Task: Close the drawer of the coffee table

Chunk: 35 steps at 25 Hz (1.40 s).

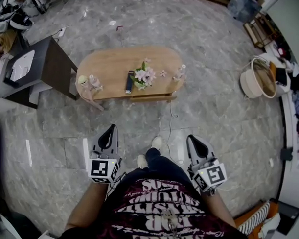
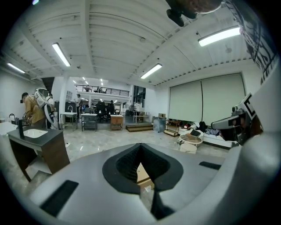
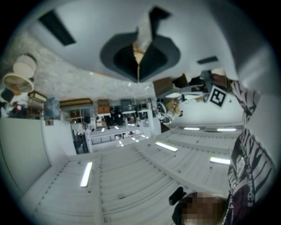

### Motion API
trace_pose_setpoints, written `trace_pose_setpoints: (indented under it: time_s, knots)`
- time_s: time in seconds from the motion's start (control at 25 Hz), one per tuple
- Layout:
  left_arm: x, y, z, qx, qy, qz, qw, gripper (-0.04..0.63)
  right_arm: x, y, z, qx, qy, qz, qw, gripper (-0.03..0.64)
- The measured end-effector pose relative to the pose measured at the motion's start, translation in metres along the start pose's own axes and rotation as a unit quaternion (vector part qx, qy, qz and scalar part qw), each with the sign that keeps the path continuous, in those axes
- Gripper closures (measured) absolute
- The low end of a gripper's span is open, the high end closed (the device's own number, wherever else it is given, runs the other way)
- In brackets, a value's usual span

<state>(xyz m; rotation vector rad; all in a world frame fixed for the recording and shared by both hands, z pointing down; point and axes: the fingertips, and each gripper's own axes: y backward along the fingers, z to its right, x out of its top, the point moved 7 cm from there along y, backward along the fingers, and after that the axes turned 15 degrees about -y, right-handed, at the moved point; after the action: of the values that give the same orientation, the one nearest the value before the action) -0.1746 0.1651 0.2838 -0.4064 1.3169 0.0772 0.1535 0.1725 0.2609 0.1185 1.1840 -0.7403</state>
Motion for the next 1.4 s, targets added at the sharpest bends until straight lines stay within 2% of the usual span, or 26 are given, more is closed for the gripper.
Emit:
trace_pose_setpoints:
  time_s: [0.2, 0.4, 0.56, 0.72, 1.0, 1.24, 1.4]
  knots:
    - [0.013, -0.036, 0.003, -0.013, 0.003, -0.002, 0.9999, 0.572, 0.014, -0.013, 0.024, -0.005, -0.010, 0.010, 1.000, 0.581]
    - [0.026, -0.070, 0.000, -0.013, -0.012, -0.006, 0.9998, 0.572, 0.028, -0.030, 0.058, -0.009, -0.022, 0.018, 1.000, 0.583]
    - [0.040, -0.093, -0.007, 0.006, -0.025, -0.012, 0.9996, 0.572, 0.042, -0.048, 0.090, -0.007, -0.033, 0.015, 0.999, 0.582]
    - [0.050, -0.104, -0.016, 0.037, -0.028, -0.019, 0.9988, 0.572, 0.058, -0.072, 0.107, 0.023, -0.029, 0.012, 0.999, 0.582]
    - [0.026, -0.115, -0.017, 0.055, -0.014, -0.061, 0.9965, 0.572, 0.068, -0.102, 0.136, 0.054, -0.027, 0.008, 0.998, 0.582]
    - [0.002, -0.134, -0.021, 0.036, -0.026, -0.103, 0.9937, 0.572, 0.064, -0.125, 0.166, 0.033, -0.025, -0.026, 0.999, 0.581]
    - [-0.023, -0.153, -0.030, 0.030, -0.016, -0.130, 0.9909, 0.572, 0.049, -0.152, 0.181, 0.024, -0.024, -0.065, 0.997, 0.582]
